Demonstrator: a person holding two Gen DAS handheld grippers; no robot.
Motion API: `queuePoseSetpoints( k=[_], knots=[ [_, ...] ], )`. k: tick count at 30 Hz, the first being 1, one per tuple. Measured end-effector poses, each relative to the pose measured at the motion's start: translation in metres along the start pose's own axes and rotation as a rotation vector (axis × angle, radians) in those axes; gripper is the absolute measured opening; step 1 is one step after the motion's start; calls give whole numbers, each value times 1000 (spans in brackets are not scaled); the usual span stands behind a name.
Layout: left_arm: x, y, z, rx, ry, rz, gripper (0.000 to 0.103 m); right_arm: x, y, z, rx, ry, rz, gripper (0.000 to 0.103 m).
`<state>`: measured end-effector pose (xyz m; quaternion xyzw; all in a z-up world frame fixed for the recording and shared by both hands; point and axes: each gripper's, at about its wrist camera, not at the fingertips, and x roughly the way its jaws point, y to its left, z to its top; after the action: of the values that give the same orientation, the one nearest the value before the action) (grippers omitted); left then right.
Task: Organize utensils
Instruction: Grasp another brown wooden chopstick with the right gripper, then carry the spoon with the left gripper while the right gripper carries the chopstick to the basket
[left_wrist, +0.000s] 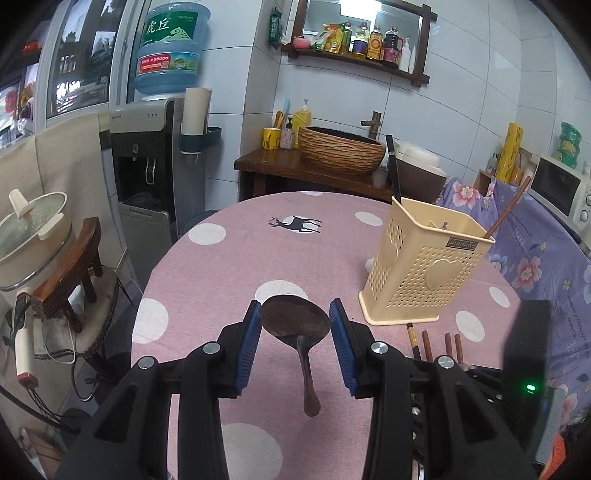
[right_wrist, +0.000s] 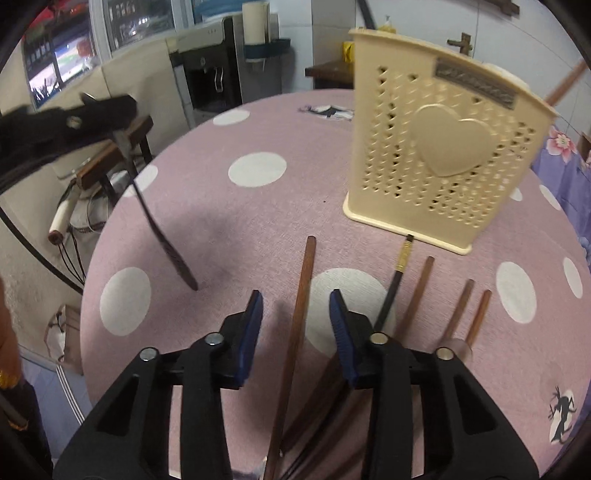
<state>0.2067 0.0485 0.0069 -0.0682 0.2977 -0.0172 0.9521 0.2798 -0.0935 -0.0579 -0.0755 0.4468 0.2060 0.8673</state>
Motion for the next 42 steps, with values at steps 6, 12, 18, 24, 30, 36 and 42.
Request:
queuePoseSetpoints(
  k=[6, 12, 18, 24, 30, 36, 42],
  knots=[
    [1, 1, 0, -1, -5, -7, 38, 22, -1, 12, 7, 55, -26, 23],
    [2, 1, 0, -1, -5, -8, 38, 31, 2, 14, 8, 71, -35, 12],
    [4, 1, 1, 3, -6, -7, 38, 32, 1, 15, 9, 64, -39, 9],
    [3, 0, 0, 11, -8, -5, 38, 23, -7, 13, 47, 27, 17, 8],
    [3, 1, 0, 12, -9, -6, 38, -29, -24, 11, 91, -101, 73, 8],
    [3, 0, 0, 14, -10, -5, 38, -103, -57, -4, 168, -271, 105, 8],
    [1, 1, -1, 11, -11, -8, 38, -173, -88, -35, 214, -415, 85, 8]
  ],
)
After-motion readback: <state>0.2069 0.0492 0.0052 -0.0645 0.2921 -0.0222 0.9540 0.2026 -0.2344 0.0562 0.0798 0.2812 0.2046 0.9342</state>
